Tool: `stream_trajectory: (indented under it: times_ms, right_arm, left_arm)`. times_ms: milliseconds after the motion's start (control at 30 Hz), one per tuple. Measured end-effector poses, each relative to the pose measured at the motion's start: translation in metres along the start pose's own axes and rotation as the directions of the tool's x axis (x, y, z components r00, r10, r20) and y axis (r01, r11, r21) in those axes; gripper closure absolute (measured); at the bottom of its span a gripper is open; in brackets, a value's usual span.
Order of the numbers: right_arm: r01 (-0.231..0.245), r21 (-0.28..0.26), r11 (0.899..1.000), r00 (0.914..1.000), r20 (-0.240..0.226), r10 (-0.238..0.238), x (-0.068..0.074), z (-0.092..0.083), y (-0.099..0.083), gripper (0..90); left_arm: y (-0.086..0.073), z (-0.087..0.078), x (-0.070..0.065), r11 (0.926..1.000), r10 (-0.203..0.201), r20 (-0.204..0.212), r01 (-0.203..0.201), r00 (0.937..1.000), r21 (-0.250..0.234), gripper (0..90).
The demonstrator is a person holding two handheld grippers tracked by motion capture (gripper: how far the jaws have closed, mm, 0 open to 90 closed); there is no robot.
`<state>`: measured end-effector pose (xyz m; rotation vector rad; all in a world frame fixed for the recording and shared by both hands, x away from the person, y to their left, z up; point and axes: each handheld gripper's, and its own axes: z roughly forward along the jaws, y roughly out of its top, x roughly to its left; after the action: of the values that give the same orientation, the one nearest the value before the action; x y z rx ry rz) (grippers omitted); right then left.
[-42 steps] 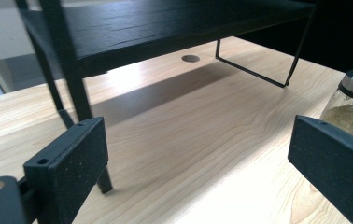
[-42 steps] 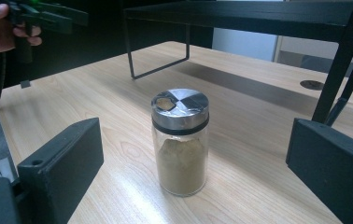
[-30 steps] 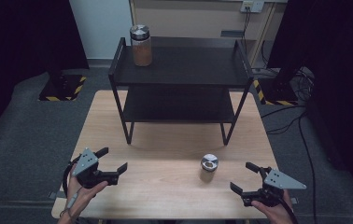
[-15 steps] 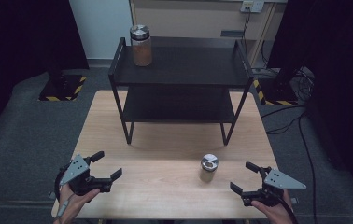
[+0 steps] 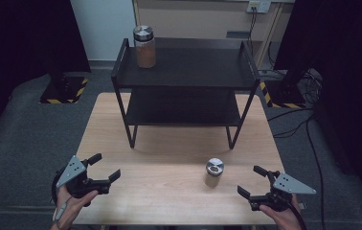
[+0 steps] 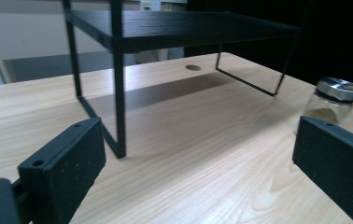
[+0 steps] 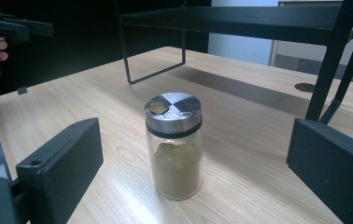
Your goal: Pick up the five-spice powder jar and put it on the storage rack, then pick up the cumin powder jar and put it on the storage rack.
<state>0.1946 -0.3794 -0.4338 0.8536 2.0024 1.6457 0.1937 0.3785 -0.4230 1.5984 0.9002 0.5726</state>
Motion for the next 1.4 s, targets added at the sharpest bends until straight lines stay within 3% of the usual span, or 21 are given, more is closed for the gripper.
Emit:
stream_trajectory:
  times_ms: [167, 600, 933, 1167, 1400]
  right_arm:
    - [0.007, -0.012, 1.000, 0.9999, 0.011, -0.006, 0.001, -0.001, 0.000, 3.9]
    - [0.011, -0.028, 1.000, 0.9993, 0.035, -0.010, 0.005, -0.004, 0.000, 3.5]
    - [0.007, -0.042, 0.999, 0.9987, 0.051, -0.005, 0.004, -0.007, 0.002, 1.8]
    - [0.005, -0.031, 1.000, 0.9992, 0.039, -0.003, -0.005, -0.013, 0.013, 1.7]
    - [-0.013, -0.036, 0.999, 0.9999, 0.003, 0.013, -0.013, -0.018, 0.027, 1.7]
  left_arm:
    - [-0.001, -0.003, 0.000, 1.0000, -0.003, -0.001, 0.003, 1.0000, -0.007, 0.5]
    - [0.001, -0.001, -0.004, 0.9992, 0.040, 0.015, -0.040, 0.9991, 0.002, 0.5]
    - [-0.002, -0.002, -0.007, 0.9992, 0.040, 0.031, -0.041, 0.9987, 0.003, 0.4]
    - [-0.002, 0.001, -0.005, 0.9994, 0.031, 0.036, -0.031, 0.9989, 0.014, 0.5]
    - [0.001, 0.003, -0.005, 0.9996, 0.019, 0.012, -0.019, 0.9998, 0.021, 0.7]
